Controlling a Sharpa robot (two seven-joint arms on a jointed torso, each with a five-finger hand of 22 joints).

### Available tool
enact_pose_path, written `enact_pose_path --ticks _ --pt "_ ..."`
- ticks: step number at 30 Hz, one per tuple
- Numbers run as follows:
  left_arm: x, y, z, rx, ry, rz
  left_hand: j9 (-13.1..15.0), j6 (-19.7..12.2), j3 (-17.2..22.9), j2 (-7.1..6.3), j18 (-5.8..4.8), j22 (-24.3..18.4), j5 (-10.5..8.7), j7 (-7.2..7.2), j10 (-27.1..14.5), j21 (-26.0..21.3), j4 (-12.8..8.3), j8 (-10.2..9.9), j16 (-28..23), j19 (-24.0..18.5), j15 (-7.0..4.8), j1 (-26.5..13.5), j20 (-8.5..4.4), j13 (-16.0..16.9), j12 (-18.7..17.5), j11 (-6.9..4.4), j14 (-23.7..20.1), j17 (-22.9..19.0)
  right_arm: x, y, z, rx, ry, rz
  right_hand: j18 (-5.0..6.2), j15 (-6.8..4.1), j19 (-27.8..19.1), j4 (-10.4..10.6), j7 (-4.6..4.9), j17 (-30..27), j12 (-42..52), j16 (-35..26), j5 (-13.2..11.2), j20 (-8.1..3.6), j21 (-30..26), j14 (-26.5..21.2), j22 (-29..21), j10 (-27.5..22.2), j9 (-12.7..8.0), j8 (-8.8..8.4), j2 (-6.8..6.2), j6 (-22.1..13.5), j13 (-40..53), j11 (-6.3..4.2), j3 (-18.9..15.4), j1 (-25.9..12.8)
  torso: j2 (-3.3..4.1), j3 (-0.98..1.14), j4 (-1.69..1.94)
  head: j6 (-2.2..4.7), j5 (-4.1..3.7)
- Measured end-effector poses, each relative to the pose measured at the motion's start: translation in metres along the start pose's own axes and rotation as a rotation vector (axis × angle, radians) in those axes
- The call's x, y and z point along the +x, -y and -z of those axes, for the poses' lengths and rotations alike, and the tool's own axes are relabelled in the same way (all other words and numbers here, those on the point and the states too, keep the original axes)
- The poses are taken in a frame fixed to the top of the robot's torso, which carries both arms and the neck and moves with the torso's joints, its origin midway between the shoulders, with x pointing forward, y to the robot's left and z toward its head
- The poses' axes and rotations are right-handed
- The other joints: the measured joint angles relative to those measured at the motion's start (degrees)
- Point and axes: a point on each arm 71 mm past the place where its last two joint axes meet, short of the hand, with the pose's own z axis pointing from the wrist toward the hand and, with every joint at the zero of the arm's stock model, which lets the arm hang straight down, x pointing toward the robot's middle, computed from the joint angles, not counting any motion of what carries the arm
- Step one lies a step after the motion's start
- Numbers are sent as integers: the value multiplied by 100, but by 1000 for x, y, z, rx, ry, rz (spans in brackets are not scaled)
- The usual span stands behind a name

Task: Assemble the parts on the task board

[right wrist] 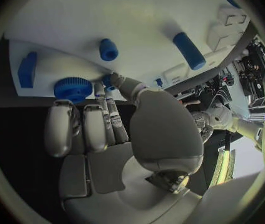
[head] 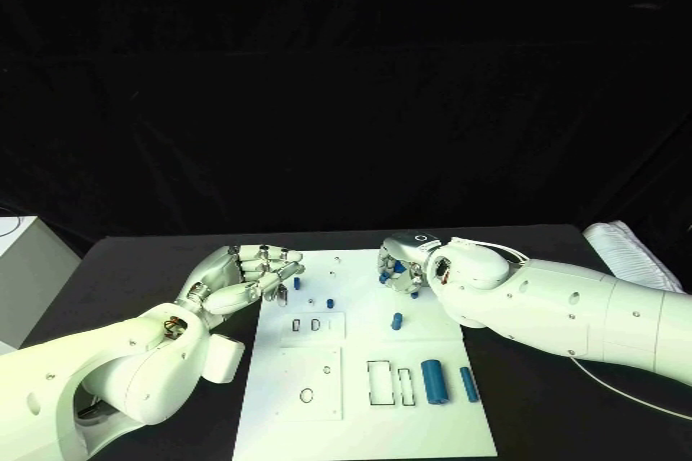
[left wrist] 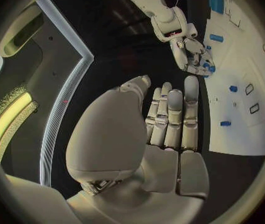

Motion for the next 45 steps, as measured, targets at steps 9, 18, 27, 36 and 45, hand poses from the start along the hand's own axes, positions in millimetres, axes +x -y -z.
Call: enact_pose_path --ticks 9,18,27,36,45 --pt "0 0 0 -2 0 0 4 0 14 0 0 5 0 0 0 21 -14 0 0 0 9 0 0 -1 0 0 9 10 -3 -1 -1 0 18 0 -1 0 20 53 -24 19 37 65 0 20 73 0 98 135 78 46 69 89 44 -52 53 7 60 3 5 38 2" --pt "-1 0 0 -5 0 0 3 0 14 24 -1 16 0 0 0 21 -14 0 0 0 9 -23 0 5 0 0 8 28 -6 -5 0 -8 58 -9 -88 -83 71 36 -152 52 202 132 -23 -30 224 20 308 539 233 268 206 387 168 -209 196 113 111 3 15 66 -22" --pt "-2 0 0 -10 3 -2 9 0 14 24 -1 26 0 0 0 43 -14 0 0 0 9 -23 0 4 0 -1 8 33 -8 -12 2 -22 115 -33 -88 -154 123 36 -187 51 236 155 -1 -83 253 10 399 601 233 415 275 458 289 -223 195 106 144 -4 26 113 -31" --pt "-5 0 0 -12 10 -6 14 -20 37 24 -1 33 0 -21 0 43 -37 0 0 0 9 -23 0 6 0 -1 8 33 -16 -26 -6 -25 164 -57 -88 -154 123 35 -181 50 236 155 -1 -83 290 10 418 602 233 415 306 471 290 -223 194 75 181 -10 50 155 -20" --pt "-7 1 0 -11 14 -9 14 -20 37 24 -1 33 0 -21 0 43 -38 0 0 0 9 -23 0 10 0 -1 8 33 -22 -33 -17 -3 199 -61 -88 -154 101 28 -183 50 233 155 -3 -104 290 10 432 614 232 415 320 472 298 -235 186 61 209 -13 64 180 7"
